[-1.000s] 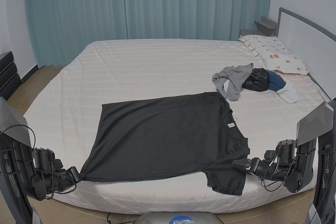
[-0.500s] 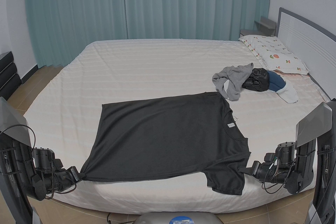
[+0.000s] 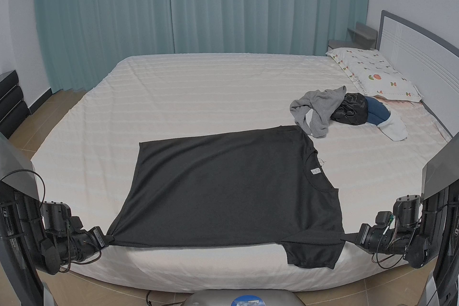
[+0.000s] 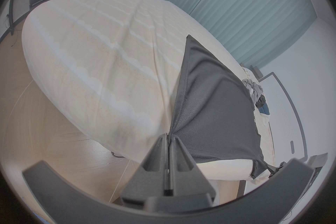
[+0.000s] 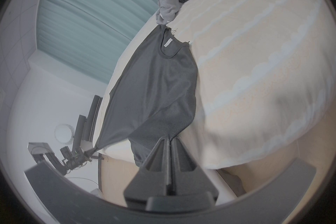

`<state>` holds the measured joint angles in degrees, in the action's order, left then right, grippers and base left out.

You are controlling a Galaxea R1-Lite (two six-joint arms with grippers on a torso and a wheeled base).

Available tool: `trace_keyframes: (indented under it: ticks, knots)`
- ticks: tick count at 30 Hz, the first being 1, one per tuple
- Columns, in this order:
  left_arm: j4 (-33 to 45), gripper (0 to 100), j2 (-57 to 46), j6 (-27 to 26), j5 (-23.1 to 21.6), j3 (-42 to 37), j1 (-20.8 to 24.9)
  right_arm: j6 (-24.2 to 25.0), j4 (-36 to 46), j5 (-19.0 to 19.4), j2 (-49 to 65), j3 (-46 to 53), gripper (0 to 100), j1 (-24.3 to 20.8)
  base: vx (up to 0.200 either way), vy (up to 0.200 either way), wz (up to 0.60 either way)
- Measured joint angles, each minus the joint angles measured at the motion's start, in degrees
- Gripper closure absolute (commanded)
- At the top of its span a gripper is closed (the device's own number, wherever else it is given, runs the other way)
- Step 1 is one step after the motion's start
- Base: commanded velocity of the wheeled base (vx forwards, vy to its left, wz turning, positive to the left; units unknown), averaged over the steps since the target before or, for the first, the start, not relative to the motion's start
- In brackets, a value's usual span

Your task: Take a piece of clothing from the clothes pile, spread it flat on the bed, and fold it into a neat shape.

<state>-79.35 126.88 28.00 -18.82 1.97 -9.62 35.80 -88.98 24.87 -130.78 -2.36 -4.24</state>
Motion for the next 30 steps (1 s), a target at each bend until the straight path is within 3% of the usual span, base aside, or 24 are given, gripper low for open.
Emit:
trace_keyframes:
  ticks: [8, 14, 20, 30]
  knots:
    - [-1.1, 100, -0.7, -1.8, 0.4, -0.9, -0.7, -3.0, 1.1, 0.5, 1.9, 1.2, 100, 0.4, 0.000, 0.000, 0.00]
    - [0.9, 100, -1.1, -2.6, 0.8, -1.0, -0.9, -7.8, 8.2, 0.5, 3.5, 1.4, 100, 1.0, 0.000, 0.000, 0.00]
    - [8.6, 100, -3.1, -7.0, 0.9, -1.0, -1.0, -11.0, 13.5, 0.4, 6.0, 1.4, 100, 2.2, 0.000, 0.000, 0.00]
    - [13.1, 100, -6.7, -10.0, 1.5, -1.0, -1.0, -21.3, 28.2, 0.2, 12.1, 1.4, 100, 3.8, 0.000, 0.000, 0.00]
